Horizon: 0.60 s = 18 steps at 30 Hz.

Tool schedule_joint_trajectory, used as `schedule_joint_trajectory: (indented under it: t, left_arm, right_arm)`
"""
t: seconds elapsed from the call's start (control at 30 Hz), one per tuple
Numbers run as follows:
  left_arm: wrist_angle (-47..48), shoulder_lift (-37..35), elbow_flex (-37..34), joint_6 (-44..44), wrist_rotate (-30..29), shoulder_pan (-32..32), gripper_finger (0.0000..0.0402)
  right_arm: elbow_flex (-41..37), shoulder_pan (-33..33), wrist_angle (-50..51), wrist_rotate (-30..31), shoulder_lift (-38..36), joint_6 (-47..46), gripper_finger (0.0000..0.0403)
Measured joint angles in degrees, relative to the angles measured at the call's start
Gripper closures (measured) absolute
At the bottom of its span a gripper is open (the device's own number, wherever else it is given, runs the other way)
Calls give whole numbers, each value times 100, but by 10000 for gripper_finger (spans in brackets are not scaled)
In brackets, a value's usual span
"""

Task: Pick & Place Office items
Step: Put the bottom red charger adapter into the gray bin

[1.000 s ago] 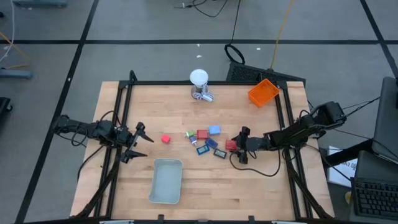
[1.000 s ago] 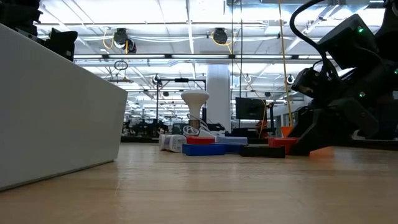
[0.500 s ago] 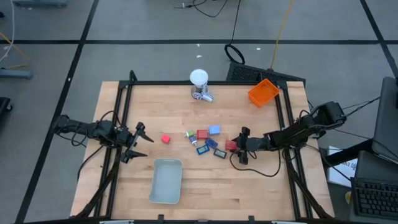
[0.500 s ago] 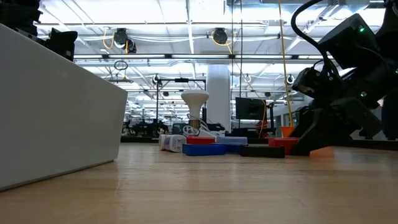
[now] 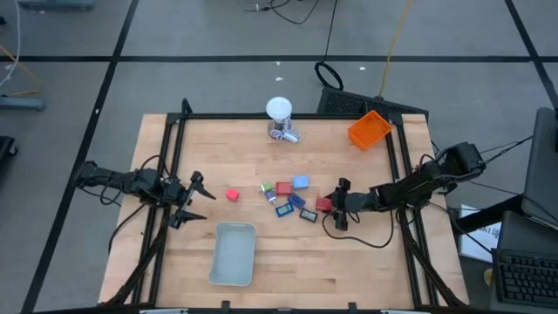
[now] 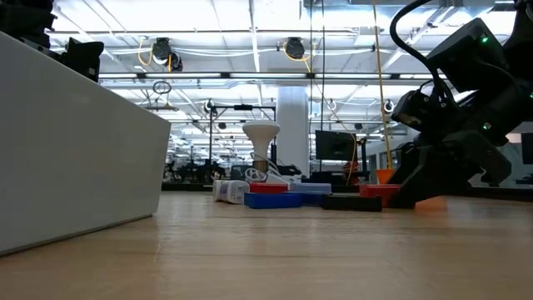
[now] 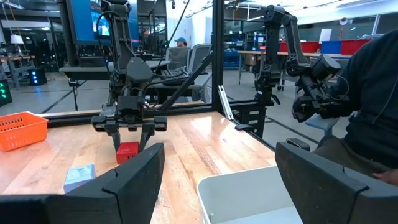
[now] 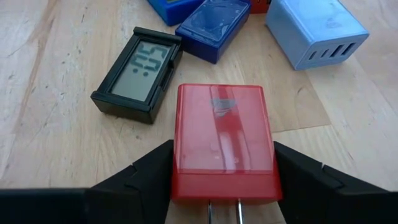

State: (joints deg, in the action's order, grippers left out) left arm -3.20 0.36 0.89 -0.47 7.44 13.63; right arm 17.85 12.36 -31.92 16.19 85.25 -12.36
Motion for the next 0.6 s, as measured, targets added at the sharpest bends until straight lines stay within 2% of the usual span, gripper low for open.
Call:
schedule_joint_trajectory:
  t: [0.6]
  left_arm:
    - [2, 0, 0, 0, 0, 0, 96]
  right_arm:
    - [0, 0, 0, 11, 0, 0, 179]
